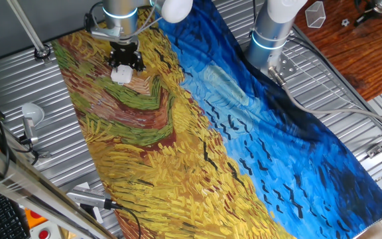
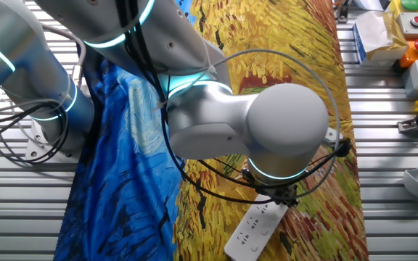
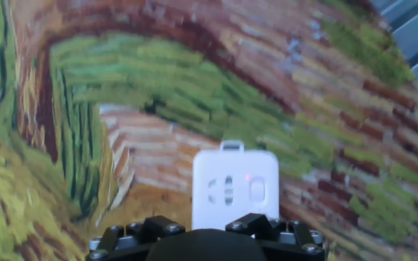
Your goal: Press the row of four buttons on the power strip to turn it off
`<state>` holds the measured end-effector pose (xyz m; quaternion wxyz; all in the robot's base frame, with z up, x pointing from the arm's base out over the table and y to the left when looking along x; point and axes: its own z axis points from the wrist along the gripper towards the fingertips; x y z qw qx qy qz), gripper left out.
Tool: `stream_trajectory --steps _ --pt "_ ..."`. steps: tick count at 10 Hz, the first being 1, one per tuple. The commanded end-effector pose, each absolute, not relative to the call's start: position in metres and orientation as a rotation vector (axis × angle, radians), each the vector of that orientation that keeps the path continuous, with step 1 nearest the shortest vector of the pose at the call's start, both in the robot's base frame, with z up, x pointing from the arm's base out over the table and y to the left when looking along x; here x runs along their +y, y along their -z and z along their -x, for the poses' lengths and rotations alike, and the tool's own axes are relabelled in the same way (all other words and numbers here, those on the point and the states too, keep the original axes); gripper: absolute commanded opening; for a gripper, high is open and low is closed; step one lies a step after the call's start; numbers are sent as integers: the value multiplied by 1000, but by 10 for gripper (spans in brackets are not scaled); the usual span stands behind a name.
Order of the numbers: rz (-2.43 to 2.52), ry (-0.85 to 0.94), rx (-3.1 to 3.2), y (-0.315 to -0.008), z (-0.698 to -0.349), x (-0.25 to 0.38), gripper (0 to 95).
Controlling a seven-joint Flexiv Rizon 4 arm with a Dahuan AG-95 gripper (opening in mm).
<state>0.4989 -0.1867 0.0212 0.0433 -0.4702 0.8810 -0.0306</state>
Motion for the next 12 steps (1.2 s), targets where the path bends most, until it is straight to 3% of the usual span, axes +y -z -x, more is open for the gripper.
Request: stream_trajectory --steps 1,12 --pt "1445 101 2692 -22 -498 -186 760" --pt "1446 116 2689 -19 -503 -183 760"
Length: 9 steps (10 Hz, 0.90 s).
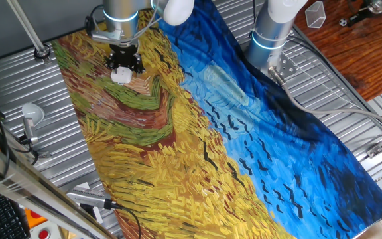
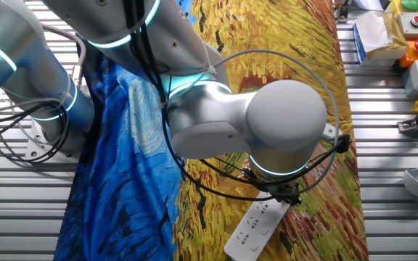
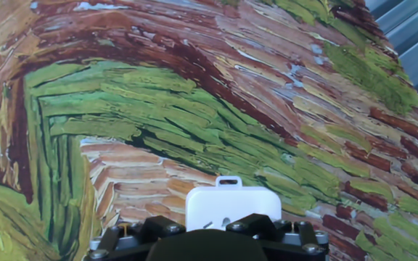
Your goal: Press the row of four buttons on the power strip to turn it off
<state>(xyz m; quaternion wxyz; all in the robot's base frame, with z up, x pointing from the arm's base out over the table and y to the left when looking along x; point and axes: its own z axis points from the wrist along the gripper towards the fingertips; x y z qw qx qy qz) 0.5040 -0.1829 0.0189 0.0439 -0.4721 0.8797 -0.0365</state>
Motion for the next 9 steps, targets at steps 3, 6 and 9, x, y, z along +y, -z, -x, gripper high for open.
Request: stream_trajectory --steps 3,6,9 --pt "1444 114 2686 -16 -502 -184 760" --pt "1455 101 2675 -16 -503 -190 760" --pt "1450 98 2673 -16 -502 -191 760"
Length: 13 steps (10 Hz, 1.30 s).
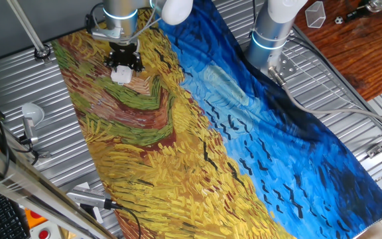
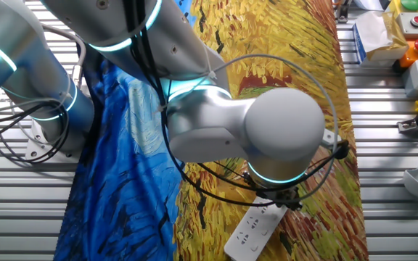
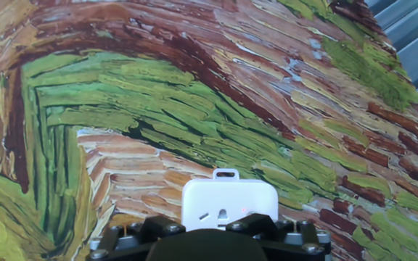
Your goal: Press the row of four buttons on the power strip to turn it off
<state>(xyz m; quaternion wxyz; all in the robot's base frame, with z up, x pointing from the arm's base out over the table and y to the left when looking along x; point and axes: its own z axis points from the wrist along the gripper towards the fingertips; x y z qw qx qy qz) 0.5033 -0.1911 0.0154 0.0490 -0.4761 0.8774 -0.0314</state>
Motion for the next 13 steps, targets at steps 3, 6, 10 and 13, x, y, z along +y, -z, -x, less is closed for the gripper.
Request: stream_trajectory --steps 3,6,10,13 --pt "1450 94 2665 -14 -501 -190 760" --pt "1451 91 2664 -15 -502 -190 760" --pt "1447 94 2670 -16 -504 -187 760" --pt "1448 102 2664 -12 -502 -186 760"
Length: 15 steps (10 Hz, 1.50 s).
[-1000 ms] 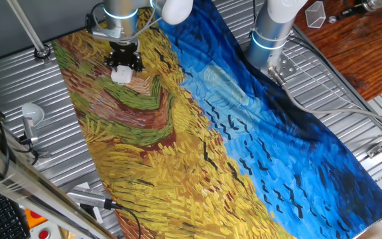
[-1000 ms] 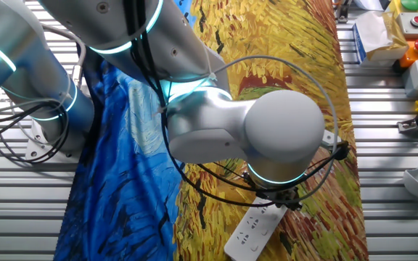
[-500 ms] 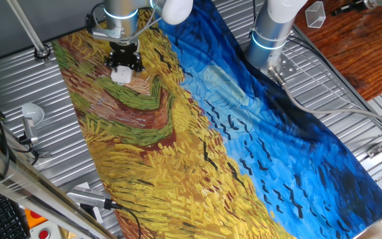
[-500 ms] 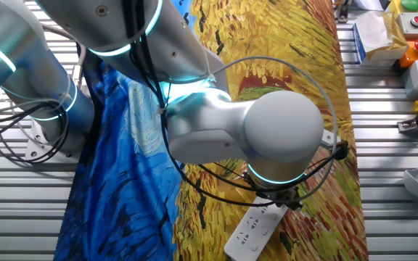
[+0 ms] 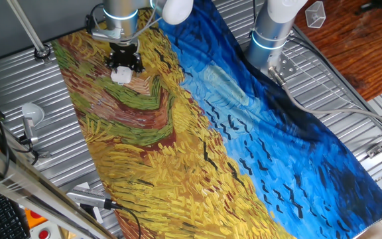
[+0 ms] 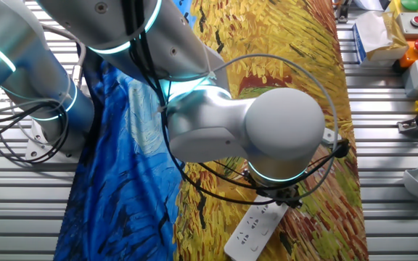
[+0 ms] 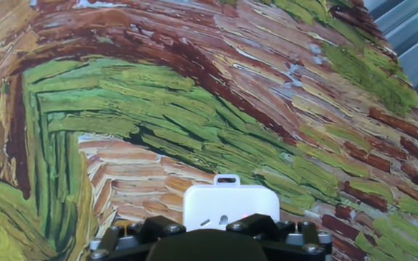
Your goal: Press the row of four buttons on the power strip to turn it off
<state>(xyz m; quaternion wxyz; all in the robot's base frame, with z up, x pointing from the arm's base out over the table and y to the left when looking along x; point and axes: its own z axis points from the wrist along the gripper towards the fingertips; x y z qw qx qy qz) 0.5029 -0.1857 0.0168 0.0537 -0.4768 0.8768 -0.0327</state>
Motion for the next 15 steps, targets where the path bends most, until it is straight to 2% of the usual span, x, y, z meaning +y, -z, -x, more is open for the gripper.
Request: stream_trajectory --steps 1,5,8,11,14,15 --pt "1446 107 2661 -12 -502 -186 760" --pt "1449 111 2661 -14 -502 -187 760" --pt "1470 123 2674 -29 -507 -188 760" --pt "1460 124 2703 -67 -506 -196 760" --pt "1475 132 2707 -70 -503 -200 760" --pt "1496 168 2712 -70 -503 -200 570"
